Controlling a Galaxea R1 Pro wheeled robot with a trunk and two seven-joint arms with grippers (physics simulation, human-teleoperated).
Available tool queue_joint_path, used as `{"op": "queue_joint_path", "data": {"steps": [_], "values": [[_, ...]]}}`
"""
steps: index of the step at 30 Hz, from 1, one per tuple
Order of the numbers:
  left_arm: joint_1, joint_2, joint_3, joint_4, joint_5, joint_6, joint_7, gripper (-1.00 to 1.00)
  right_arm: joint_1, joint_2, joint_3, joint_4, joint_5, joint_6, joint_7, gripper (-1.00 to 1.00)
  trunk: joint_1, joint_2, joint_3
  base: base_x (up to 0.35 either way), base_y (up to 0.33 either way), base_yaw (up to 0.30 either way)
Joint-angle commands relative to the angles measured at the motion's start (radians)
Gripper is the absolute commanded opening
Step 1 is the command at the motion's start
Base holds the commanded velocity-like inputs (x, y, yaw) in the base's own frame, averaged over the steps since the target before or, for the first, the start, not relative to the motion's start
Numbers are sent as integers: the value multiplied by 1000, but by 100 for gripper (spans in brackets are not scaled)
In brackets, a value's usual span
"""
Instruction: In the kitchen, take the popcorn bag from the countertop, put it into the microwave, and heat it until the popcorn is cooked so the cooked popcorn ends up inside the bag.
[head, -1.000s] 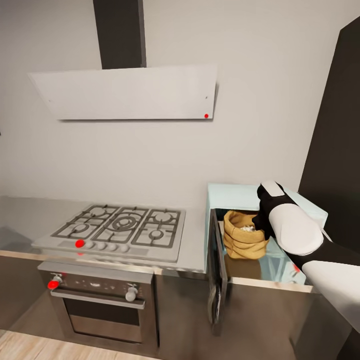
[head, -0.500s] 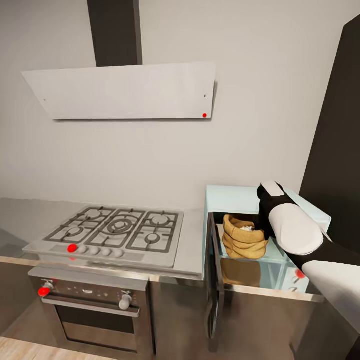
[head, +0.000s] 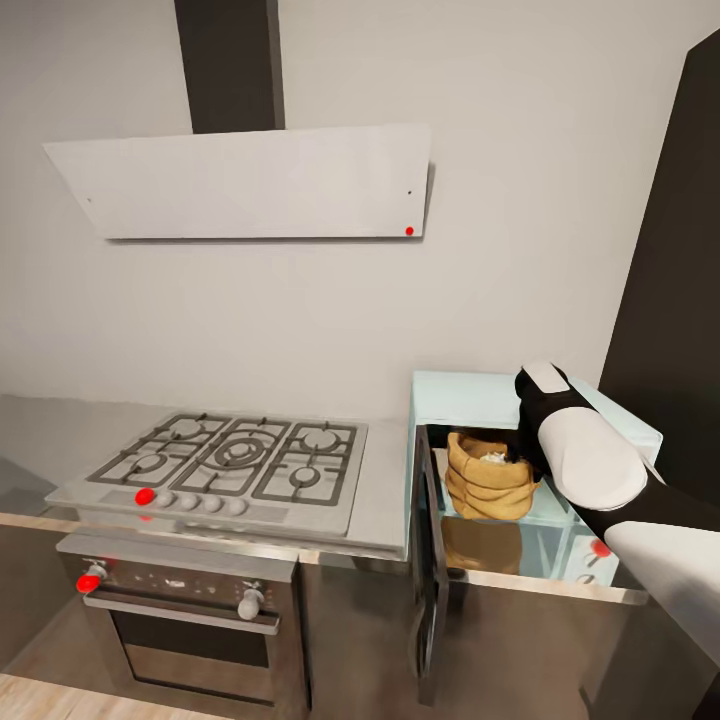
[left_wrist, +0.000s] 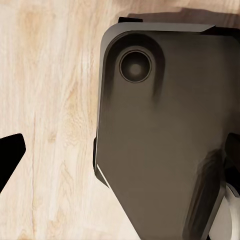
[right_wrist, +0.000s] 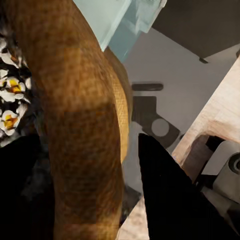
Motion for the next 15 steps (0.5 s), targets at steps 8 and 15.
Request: {"op": "queue_joint_path", "data": {"steps": [8,15], "values": [[0,0,8,-2,1,4,1,100,0,0,2,-3,-7,10,-7,100,0,-1,-1,0,0,0],[0,0,8,-2,1,4,1,100,0,1,1,-2,-7,10,-6,100,0,-1,2,0,0,0]]}}
